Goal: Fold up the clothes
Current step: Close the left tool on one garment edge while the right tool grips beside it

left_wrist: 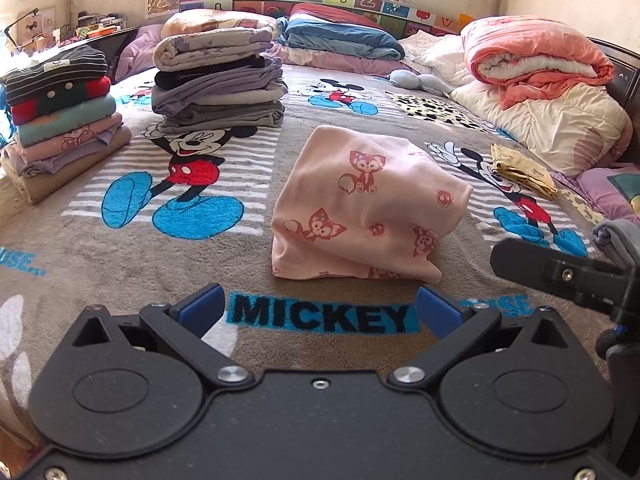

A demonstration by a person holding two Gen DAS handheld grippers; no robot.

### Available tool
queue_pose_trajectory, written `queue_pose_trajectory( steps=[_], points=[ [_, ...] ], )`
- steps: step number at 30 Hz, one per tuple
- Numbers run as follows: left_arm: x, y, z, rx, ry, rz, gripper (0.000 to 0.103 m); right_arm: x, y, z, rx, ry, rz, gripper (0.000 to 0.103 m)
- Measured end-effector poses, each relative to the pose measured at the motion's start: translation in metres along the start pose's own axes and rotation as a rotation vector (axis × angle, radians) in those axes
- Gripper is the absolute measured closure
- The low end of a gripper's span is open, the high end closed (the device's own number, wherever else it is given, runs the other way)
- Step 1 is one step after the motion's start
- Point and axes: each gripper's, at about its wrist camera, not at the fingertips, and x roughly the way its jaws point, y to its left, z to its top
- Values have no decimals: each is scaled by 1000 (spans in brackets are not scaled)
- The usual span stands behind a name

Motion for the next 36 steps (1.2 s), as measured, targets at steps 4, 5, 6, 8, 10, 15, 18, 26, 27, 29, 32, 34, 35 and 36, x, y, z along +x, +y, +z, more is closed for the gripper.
queue_pose_trajectory(
  steps=[4, 5, 6, 8, 10, 15, 18, 26, 27, 29, 32, 34, 35, 36],
  points=[
    [12, 6, 15, 2, -1, -41, 0, 17, -8, 23, 16, -2, 37, 0],
    [17, 7, 19, 4, -3, -50, 0, 21, -10, 29, 19, -9, 43, 0],
    [22, 8, 23, 4, -8, -51, 0, 25, -14, 34, 22, -16, 54, 0],
    [31, 11, 32, 5, -10, -57, 0, 35, -22, 45, 31, -28, 77, 0],
    [42, 14, 42, 0, 8, -83, 0, 45, -32, 53, 54, -31, 87, 0],
    [62, 17, 65, -3, 21, -122, 0, 74, -68, 69, 166, -52, 99, 0],
    [72, 14, 81, 32, 9, -130, 0, 94, -94, 75, 253, -62, 117, 1],
    [118, 15, 142, 76, 76, -229, 6, 134, -156, 59, 416, -35, 131, 17],
    [126, 16, 150, 79, 91, -241, 11, 137, -161, 56, 420, -29, 132, 18],
    [143, 18, 161, 72, 132, -269, 24, 142, -169, 53, 427, -26, 140, 23],
    [170, 21, 175, 61, 194, -306, 32, 148, -181, 51, 440, -22, 148, 29],
    [189, 22, 181, 54, 237, -325, 33, 151, -186, 50, 447, -16, 163, 31],
    [199, 23, 183, 50, 262, -333, 33, 153, -185, 49, 445, -10, 174, 31],
    [209, 24, 186, 46, 288, -341, 33, 154, -185, 49, 443, -5, 184, 31]
  ],
)
